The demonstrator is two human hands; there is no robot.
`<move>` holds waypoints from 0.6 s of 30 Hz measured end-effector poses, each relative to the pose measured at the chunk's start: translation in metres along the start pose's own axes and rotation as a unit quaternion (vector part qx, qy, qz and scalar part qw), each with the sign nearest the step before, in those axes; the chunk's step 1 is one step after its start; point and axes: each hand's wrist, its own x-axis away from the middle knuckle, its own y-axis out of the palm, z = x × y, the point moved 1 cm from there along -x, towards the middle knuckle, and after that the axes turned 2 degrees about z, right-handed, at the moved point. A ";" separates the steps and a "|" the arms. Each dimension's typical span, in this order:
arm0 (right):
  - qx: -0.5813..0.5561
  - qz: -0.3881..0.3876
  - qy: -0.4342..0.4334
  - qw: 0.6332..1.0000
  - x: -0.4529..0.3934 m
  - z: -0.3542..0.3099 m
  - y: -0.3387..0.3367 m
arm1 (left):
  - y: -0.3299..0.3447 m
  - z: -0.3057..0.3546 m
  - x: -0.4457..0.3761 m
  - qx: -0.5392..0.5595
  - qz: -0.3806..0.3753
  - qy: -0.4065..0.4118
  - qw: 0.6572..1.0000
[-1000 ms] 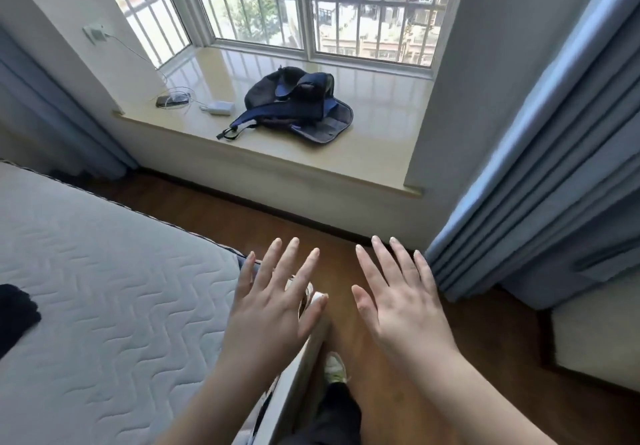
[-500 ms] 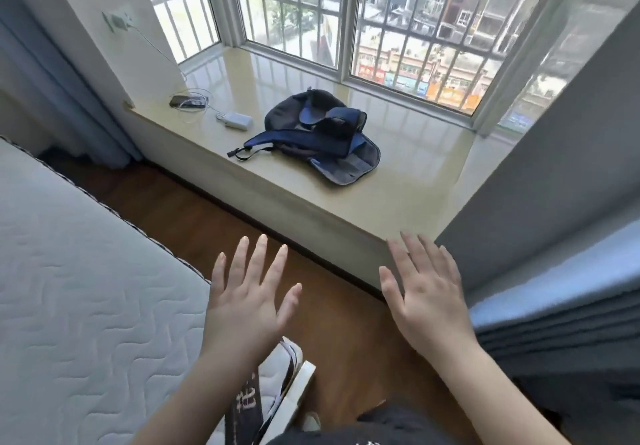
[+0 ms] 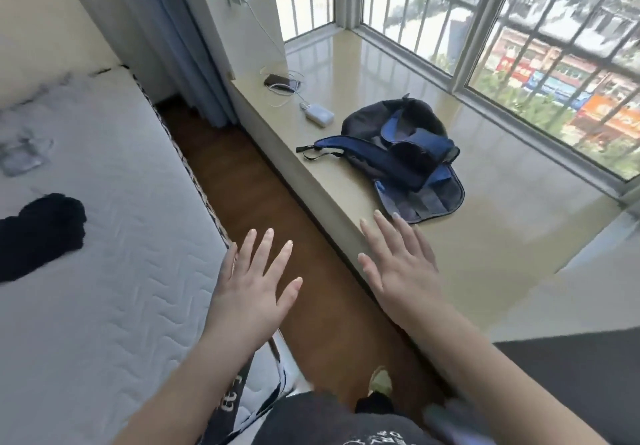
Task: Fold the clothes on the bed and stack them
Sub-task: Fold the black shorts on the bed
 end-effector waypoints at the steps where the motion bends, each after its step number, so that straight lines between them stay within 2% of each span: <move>1: 0.002 -0.006 -0.022 1.000 -0.010 -0.001 -0.001 | -0.001 0.000 -0.003 0.003 0.004 -0.019 1.000; 10: -0.014 -0.014 -0.154 0.988 -0.099 -0.060 0.016 | 0.004 -0.019 -0.026 0.073 0.032 -0.139 0.987; 18: 0.010 -0.052 -0.259 0.964 -0.182 -0.133 0.053 | 0.009 -0.109 -0.053 0.085 0.050 -0.239 0.966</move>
